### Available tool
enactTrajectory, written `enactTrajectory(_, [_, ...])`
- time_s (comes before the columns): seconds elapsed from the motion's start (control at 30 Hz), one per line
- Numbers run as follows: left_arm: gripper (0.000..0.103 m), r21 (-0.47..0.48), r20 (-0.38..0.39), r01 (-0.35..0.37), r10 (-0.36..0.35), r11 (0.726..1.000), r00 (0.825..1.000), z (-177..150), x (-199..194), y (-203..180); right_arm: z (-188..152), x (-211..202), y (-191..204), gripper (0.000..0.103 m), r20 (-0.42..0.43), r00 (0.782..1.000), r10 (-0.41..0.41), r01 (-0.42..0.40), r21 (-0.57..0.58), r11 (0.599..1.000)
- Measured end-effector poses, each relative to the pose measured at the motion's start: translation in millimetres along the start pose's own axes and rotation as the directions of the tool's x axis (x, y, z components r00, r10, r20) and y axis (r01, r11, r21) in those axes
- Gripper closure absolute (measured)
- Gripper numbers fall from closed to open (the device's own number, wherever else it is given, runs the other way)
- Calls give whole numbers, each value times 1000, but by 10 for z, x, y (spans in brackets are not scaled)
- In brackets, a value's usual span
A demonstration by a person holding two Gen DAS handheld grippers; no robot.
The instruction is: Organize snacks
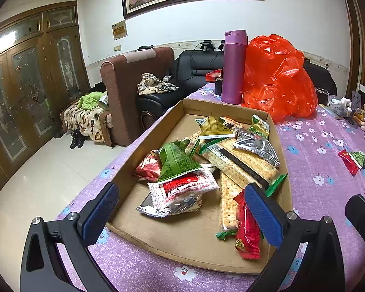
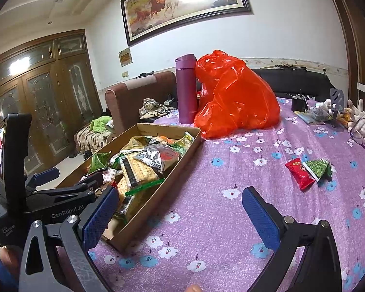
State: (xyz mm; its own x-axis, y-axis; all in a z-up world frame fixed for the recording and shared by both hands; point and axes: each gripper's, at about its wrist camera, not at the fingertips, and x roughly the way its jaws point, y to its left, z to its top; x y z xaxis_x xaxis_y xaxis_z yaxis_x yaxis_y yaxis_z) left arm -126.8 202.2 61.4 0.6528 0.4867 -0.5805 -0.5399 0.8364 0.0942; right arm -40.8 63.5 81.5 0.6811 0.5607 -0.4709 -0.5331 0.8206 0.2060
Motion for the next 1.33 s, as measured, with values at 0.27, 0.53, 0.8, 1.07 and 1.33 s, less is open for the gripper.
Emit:
enactTrajectory(0.27, [0, 1, -1, 1, -1, 1000, 1000, 0, 1, -2, -3, 4, 0, 0, 0, 1000, -1, 1, 0, 1000])
enactTrajectory(0.53, [0, -3, -2, 3, -3, 1000, 1000, 3, 6, -2, -2, 10, 2, 0, -2, 1000, 0, 0, -1, 1000])
enactTrajectory(0.8, [0, -2, -2, 1, -1, 1000, 1000, 13, 9, -1, -2, 7, 1, 0, -2, 1000, 0, 0, 0, 1000])
enactTrajectory(1.07, [0, -12, 2, 14, -14, 1000, 1000, 59, -8, 29, -4, 31, -64, 0, -6, 1000, -2, 2, 25, 1000])
enactTrajectory(1.33, [0, 5, -42, -24, 24, 1000, 999, 98, 15, 105, 31, -2, -243, 0, 14, 998, -64, 63, 83, 995])
